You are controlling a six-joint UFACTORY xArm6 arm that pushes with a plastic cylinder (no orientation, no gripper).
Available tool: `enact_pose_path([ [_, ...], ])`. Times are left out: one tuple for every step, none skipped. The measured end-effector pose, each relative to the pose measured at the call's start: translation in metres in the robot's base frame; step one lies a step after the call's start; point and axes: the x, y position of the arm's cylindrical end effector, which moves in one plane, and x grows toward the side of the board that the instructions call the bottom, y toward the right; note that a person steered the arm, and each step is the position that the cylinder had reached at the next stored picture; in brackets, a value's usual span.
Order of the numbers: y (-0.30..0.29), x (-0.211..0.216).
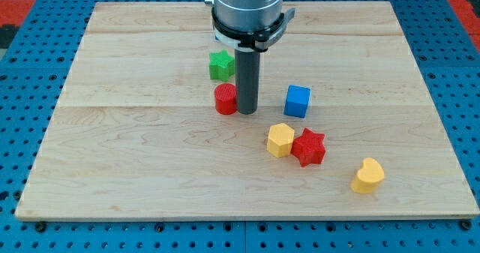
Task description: Move the red star to the bottom center
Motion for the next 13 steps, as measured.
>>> enact_pose_path([
  [0.035, -0.032],
  [0.121, -0.032],
  [0.123, -0.007],
  [0.132, 0.009],
  [0.198, 0.024],
  [0.212, 0.063],
  [0.167, 0.065],
  [0.105, 0.063],
  [0.039, 0.063],
  [-0.012, 0.063],
  [0.01, 0.068],
  [0.045, 0.067],
  [0.069, 0.092],
])
